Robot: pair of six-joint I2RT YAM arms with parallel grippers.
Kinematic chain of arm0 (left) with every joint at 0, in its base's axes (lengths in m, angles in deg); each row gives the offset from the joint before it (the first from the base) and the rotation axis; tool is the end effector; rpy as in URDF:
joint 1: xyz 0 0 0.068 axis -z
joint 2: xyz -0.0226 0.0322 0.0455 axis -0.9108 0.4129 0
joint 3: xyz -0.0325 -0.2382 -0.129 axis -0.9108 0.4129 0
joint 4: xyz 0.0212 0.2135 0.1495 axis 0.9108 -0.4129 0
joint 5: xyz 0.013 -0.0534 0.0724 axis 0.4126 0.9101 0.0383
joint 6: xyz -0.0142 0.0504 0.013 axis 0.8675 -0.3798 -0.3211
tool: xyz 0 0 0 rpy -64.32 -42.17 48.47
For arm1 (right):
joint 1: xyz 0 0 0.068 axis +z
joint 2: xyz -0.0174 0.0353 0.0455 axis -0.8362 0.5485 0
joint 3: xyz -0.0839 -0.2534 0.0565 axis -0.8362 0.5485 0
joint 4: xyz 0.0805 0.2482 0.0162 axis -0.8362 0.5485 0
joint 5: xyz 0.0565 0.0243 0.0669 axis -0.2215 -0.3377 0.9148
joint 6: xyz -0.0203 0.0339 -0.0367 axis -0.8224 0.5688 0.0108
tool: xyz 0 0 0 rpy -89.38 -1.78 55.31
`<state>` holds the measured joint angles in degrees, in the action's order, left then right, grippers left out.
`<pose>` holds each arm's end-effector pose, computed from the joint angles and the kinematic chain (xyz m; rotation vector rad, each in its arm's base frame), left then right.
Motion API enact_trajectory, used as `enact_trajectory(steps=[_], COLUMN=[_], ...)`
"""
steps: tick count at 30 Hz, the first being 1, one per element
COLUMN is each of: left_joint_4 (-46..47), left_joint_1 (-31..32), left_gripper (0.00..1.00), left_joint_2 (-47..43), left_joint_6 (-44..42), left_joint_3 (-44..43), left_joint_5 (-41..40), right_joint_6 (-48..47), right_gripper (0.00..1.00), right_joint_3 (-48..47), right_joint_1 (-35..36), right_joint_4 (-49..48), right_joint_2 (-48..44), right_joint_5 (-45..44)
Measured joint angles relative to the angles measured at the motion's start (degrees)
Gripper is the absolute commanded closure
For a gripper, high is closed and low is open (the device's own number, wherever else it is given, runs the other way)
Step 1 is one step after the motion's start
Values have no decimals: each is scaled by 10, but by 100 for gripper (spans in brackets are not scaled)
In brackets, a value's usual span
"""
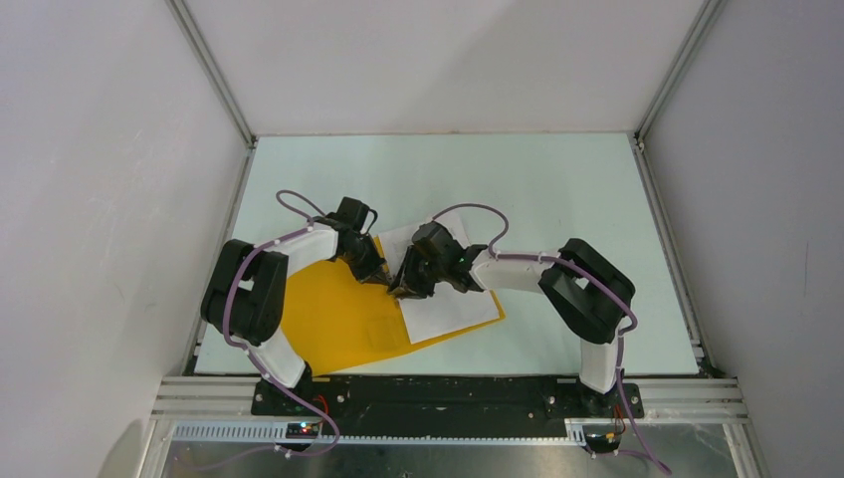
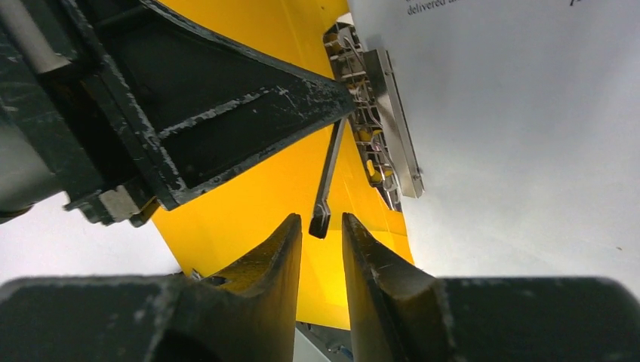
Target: Put the files into the folder
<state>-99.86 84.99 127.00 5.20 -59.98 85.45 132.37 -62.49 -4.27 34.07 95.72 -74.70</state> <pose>0.2813 -0.1081 0.1417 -0.6958 2.9285 -0.5364 0.2370 0.3224 0.1654 0.1403 2.6784 1.1501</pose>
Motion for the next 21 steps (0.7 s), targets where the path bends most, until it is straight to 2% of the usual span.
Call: enact_trajectory(steps=[6,21], left_joint_4=[0,0], left_joint_1=[0,0], left_gripper=[100,100], left_joint_2=[0,0], left_joint_6=[0,0], left_joint_3=[0,0], left_joint_5=[0,0], right_joint_6=[0,-2], right_gripper=[76,98], right_joint_3=[-3,-7], right_joint_1=[2,6], right_joint_4=[14,23], right_joint_2=[3,3], right_joint_5=[-4,-10])
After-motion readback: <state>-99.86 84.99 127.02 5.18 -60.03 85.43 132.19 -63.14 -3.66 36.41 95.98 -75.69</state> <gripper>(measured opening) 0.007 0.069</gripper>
